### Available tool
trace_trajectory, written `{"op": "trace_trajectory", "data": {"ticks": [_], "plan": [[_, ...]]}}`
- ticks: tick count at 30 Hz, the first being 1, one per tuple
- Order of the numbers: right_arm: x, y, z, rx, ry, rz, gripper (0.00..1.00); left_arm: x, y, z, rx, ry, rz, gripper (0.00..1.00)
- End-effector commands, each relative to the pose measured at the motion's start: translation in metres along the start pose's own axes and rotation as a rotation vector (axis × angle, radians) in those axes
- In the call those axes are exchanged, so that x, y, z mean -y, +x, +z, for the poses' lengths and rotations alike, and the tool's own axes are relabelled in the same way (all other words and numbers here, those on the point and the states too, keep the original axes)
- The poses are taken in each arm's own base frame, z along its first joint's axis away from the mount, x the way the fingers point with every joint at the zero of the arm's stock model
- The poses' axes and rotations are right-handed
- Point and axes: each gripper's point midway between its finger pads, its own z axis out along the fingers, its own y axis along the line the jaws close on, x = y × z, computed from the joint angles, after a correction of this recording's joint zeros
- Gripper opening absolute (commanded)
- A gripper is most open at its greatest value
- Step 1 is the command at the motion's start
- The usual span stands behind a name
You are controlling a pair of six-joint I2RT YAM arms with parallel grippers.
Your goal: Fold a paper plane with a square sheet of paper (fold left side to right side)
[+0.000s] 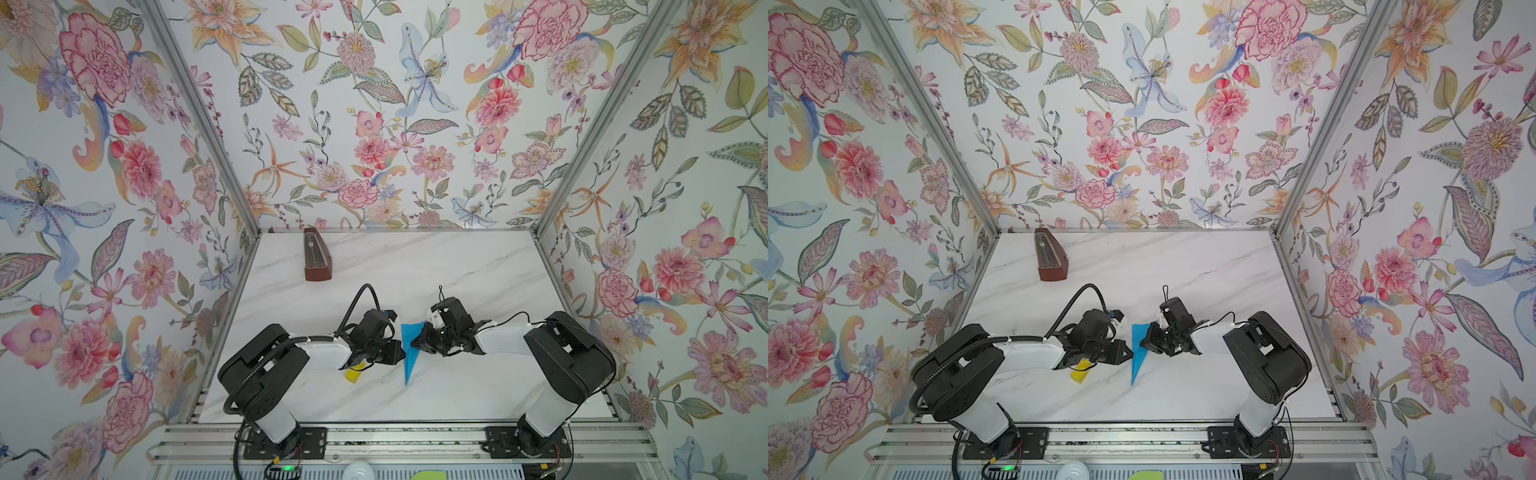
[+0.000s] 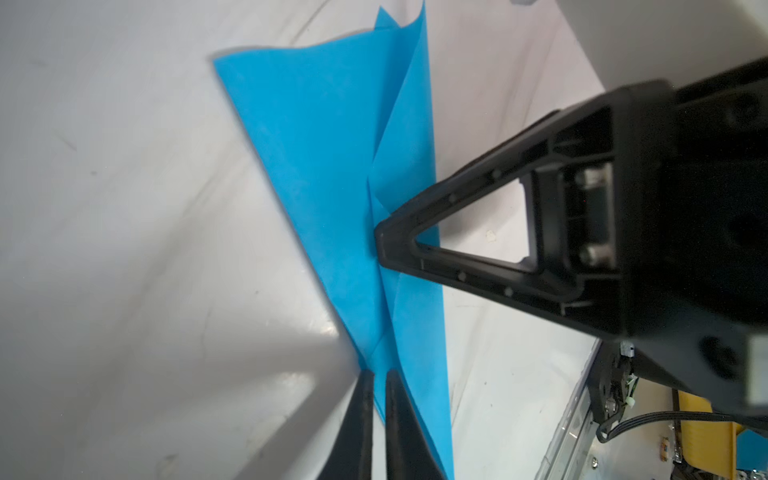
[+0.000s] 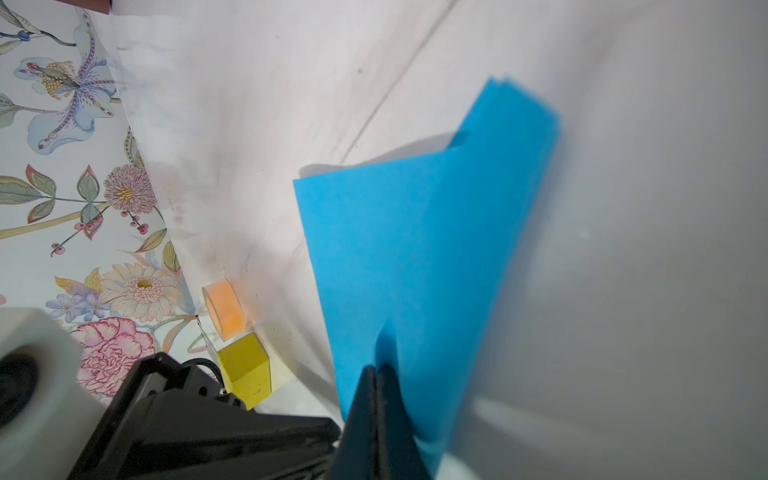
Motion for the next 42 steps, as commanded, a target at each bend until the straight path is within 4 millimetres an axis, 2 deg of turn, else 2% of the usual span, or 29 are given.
{"op": "trace_trajectory", "data": {"ticks": [1, 6, 9, 12, 19, 24, 35, 42], "plan": [[0.004, 0.004, 0.004, -0.011, 0.013, 0.012, 0.00, 0.002, -0.004, -0.008, 0.011, -0.014, 0.007, 0.16], [0.002, 0.004, 0.005, -0.014, 0.012, 0.010, 0.00, 0.003, -0.004, -0.012, 0.022, -0.013, -0.012, 0.28], [0.001, 0.004, 0.005, -0.016, 0.010, 0.007, 0.00, 0.001, -0.005, -0.009, 0.022, -0.023, -0.018, 0.28], [-0.002, 0.004, 0.006, -0.020, 0.007, 0.002, 0.00, 0.000, -0.005, -0.003, 0.016, -0.012, -0.027, 0.24], [-0.006, 0.003, 0.009, -0.030, 0.015, -0.015, 0.00, 0.000, -0.003, 0.008, 0.006, 0.018, -0.047, 0.33], [-0.010, 0.003, 0.010, -0.033, 0.015, -0.024, 0.00, -0.001, -0.001, 0.010, -0.003, 0.019, -0.046, 0.33], [-0.016, -0.001, 0.012, -0.033, 0.017, -0.036, 0.00, -0.010, 0.004, 0.012, -0.022, -0.018, -0.047, 0.26], [-0.012, -0.004, 0.015, -0.024, 0.039, -0.033, 0.00, -0.009, 0.003, 0.011, -0.023, -0.021, -0.042, 0.28]]}}
